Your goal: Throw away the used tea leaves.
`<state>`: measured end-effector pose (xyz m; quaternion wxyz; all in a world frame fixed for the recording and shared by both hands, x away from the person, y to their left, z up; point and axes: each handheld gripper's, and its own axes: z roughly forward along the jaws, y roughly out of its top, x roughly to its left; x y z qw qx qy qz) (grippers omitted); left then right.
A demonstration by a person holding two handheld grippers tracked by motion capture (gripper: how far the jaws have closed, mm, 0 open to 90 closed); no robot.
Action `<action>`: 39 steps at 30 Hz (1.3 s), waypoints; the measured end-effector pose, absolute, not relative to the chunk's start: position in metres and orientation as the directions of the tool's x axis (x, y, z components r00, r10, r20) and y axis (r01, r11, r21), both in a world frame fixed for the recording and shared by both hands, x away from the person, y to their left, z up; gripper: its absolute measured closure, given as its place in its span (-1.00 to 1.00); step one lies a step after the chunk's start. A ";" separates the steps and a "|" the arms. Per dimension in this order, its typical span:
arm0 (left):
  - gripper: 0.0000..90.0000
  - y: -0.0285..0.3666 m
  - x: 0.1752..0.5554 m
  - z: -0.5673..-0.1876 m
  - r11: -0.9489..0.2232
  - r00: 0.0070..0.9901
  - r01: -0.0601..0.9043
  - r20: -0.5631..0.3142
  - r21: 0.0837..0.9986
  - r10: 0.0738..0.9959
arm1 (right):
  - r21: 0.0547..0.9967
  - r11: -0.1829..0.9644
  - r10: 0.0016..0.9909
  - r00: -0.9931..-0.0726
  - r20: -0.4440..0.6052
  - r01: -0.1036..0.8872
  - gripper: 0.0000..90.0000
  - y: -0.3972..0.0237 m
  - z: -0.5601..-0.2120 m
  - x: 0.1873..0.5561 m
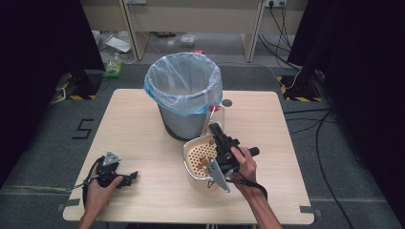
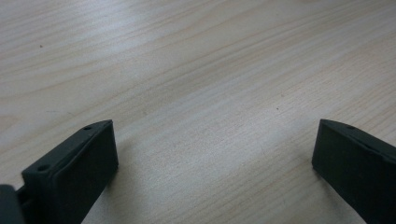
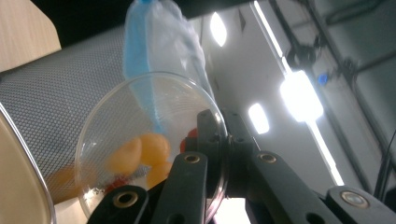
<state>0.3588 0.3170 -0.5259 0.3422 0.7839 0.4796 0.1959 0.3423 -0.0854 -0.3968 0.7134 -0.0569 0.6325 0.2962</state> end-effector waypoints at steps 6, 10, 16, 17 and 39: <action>-1.00 0.317 0.359 -0.526 -0.306 0.463 0.618 -0.022 0.724 0.886 | 0.308 0.810 0.371 0.029 -0.928 -0.500 0.95 -0.085 -0.392 0.340; -1.00 0.317 0.359 -0.526 -0.306 0.463 0.618 -0.021 0.724 0.886 | 0.306 0.815 0.365 0.027 -0.931 -0.492 0.95 -0.085 -0.392 0.342; -1.00 0.317 0.359 -0.526 -0.306 0.463 0.618 -0.021 0.724 0.886 | 0.344 0.809 0.395 0.007 -0.918 -0.477 0.95 -0.089 -0.389 0.345; -1.00 0.317 0.359 -0.526 -0.306 0.463 0.618 -0.022 0.724 0.886 | 0.370 0.801 0.414 -0.010 -0.910 -0.470 0.95 -0.090 -0.388 0.346; -1.00 0.317 0.359 -0.526 -0.305 0.463 0.618 -0.022 0.724 0.886 | 0.918 0.392 0.837 -0.392 -0.383 -0.059 0.94 -0.154 -0.391 0.394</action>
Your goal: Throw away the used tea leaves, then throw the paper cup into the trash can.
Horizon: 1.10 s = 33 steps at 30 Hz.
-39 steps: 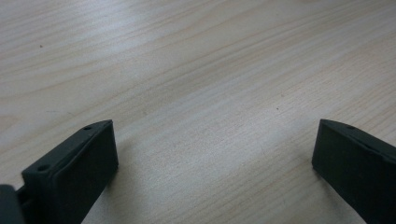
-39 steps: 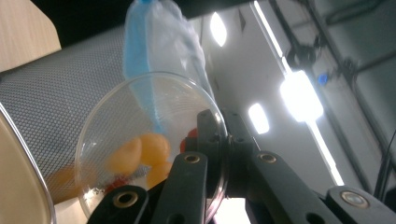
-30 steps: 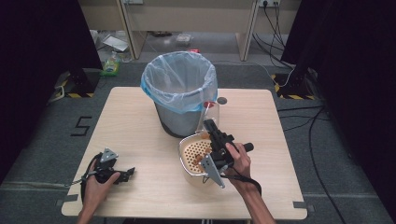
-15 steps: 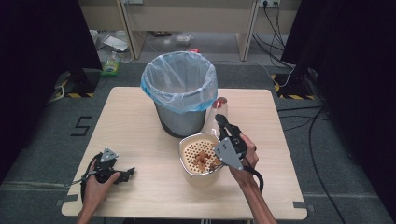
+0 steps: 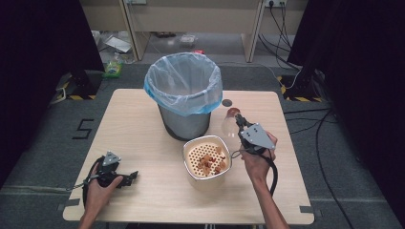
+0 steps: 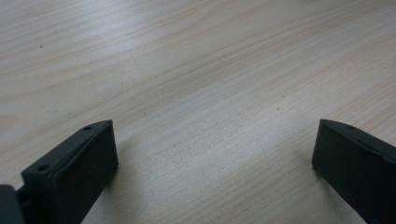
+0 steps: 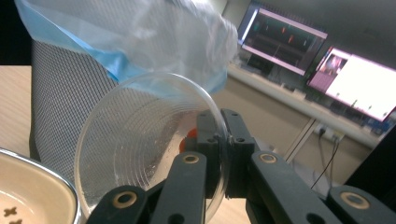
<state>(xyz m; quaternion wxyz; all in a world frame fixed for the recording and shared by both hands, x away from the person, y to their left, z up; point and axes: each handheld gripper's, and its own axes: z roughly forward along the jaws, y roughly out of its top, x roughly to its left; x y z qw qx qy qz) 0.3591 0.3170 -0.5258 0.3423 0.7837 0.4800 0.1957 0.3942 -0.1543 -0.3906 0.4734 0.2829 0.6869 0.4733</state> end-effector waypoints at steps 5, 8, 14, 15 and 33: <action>-1.00 0.317 0.359 -0.526 -0.305 0.462 0.618 -0.022 0.724 0.886 | 0.944 0.329 0.863 -0.404 -0.303 -0.005 0.94 -0.164 -0.392 0.400; -1.00 0.317 0.359 -0.526 -0.305 0.463 0.618 -0.022 0.724 0.886 | 0.952 0.303 0.873 -0.410 -0.264 0.033 0.94 -0.170 -0.392 0.405; -1.00 0.317 0.359 -0.526 -0.305 0.463 0.618 -0.022 0.724 0.886 | 0.961 0.272 0.885 -0.403 -0.232 0.045 0.94 -0.177 -0.384 0.415; -1.00 0.317 0.359 -0.526 -0.305 0.463 0.618 -0.022 0.724 0.886 | 0.963 0.266 0.887 -0.403 -0.225 0.050 0.94 -0.178 -0.382 0.417; -1.00 0.317 0.359 -0.526 -0.305 0.463 0.618 -0.022 0.724 0.886 | 0.969 0.246 0.899 -0.376 -0.225 0.009 0.94 -0.167 -0.290 0.463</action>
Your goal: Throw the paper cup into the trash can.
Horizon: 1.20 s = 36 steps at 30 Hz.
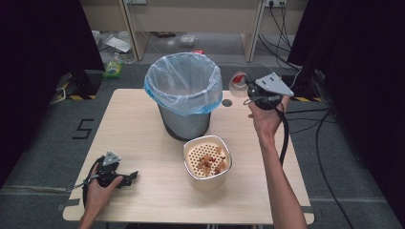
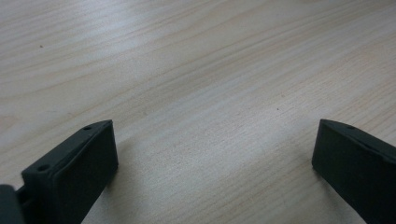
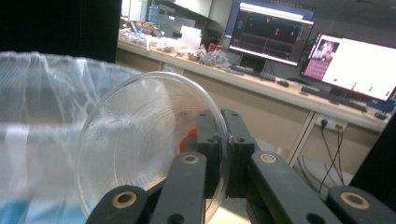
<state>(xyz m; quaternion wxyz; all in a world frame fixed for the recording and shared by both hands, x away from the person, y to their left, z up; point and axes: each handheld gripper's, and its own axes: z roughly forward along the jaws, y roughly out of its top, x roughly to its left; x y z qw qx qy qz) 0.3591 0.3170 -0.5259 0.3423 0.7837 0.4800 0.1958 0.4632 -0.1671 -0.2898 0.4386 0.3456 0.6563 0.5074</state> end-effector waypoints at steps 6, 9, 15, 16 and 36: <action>-1.00 0.317 0.359 -0.526 -0.304 0.462 0.618 -0.022 0.725 0.887 | 0.966 0.257 0.894 -0.372 -0.250 -0.031 0.94 -0.150 -0.259 0.475; -1.00 0.317 0.359 -0.526 -0.304 0.462 0.618 -0.022 0.725 0.887 | 0.965 0.257 0.887 -0.383 -0.258 -0.055 0.94 -0.136 -0.247 0.479; -1.00 0.317 0.359 -0.526 -0.304 0.462 0.618 -0.022 0.725 0.887 | 0.961 0.265 0.854 -0.443 -0.272 -0.080 0.94 -0.092 -0.234 0.486; -1.00 0.317 0.359 -0.526 -0.304 0.462 0.618 -0.022 0.725 0.887 | 0.960 0.267 0.849 -0.453 -0.274 -0.081 0.94 -0.086 -0.234 0.487; -1.00 0.317 0.359 -0.526 -0.304 0.462 0.618 -0.022 0.725 0.886 | 0.956 0.280 0.817 -0.546 -0.186 0.093 0.35 -0.015 -0.261 0.521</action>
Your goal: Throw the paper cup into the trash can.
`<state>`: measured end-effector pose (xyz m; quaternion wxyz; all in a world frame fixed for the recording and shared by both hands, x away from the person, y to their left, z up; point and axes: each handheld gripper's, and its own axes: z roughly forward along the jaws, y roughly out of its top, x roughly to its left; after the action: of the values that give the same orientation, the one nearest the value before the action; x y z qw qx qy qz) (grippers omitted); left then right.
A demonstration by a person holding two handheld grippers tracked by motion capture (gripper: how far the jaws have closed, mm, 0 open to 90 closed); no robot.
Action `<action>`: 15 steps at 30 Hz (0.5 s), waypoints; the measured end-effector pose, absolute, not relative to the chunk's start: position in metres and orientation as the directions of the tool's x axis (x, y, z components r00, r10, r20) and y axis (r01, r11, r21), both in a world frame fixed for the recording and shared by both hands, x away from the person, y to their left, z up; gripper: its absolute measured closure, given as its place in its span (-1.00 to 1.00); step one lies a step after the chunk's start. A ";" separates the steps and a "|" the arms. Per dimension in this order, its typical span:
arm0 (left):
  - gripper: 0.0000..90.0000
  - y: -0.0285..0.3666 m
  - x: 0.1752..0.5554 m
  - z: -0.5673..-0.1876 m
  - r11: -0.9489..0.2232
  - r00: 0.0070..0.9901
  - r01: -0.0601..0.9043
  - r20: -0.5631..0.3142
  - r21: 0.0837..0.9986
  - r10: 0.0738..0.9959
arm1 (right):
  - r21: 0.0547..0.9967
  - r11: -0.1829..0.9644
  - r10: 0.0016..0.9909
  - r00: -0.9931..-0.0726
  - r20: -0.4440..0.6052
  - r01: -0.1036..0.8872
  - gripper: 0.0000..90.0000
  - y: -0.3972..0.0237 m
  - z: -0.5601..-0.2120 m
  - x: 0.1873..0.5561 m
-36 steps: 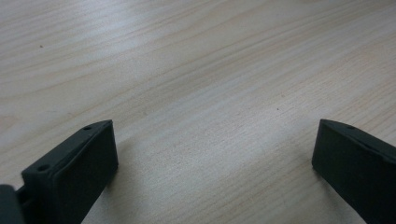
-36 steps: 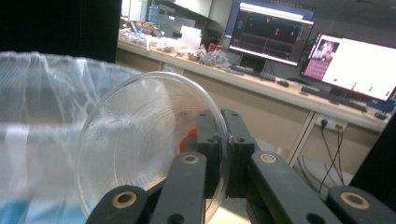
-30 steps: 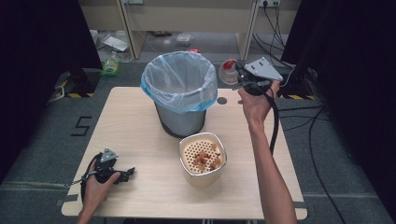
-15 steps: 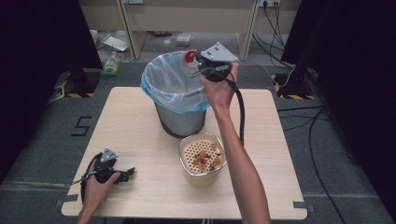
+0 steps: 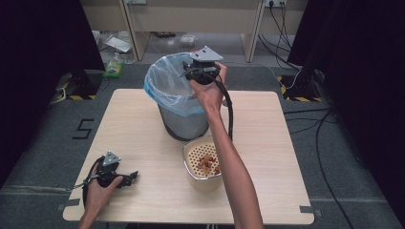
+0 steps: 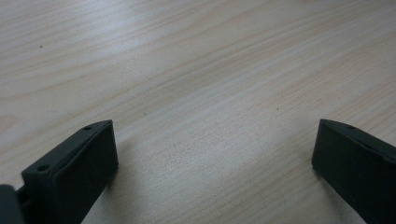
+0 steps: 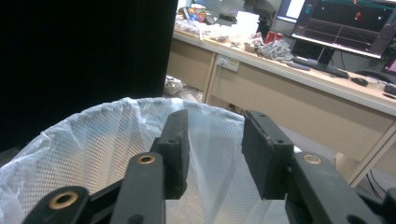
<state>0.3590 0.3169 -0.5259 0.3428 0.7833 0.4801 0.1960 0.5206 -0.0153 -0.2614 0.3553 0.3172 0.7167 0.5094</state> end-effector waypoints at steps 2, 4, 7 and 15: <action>-1.00 0.317 0.359 -0.526 -0.304 0.462 0.617 -0.022 0.726 0.887 | 0.955 0.278 0.818 -0.546 -0.180 0.101 0.30 -0.022 -0.261 0.519; -1.00 0.317 0.359 -0.526 -0.304 0.462 0.617 -0.022 0.725 0.887 | 0.955 0.272 0.827 -0.536 -0.172 0.114 0.24 -0.029 -0.261 0.517; -1.00 0.317 0.359 -0.526 -0.304 0.462 0.618 -0.022 0.726 0.887 | 0.956 0.257 0.839 -0.524 -0.149 0.140 0.12 -0.047 -0.261 0.515; -1.00 0.317 0.359 -0.526 -0.304 0.461 0.618 -0.022 0.725 0.887 | 0.952 0.246 0.862 -0.490 -0.130 0.180 -0.04 -0.098 -0.267 0.501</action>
<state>0.3589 0.3168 -0.5259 0.3428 0.7831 0.4803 0.1963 0.5009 -0.0982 -0.2672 0.3466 0.3671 0.7092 0.4920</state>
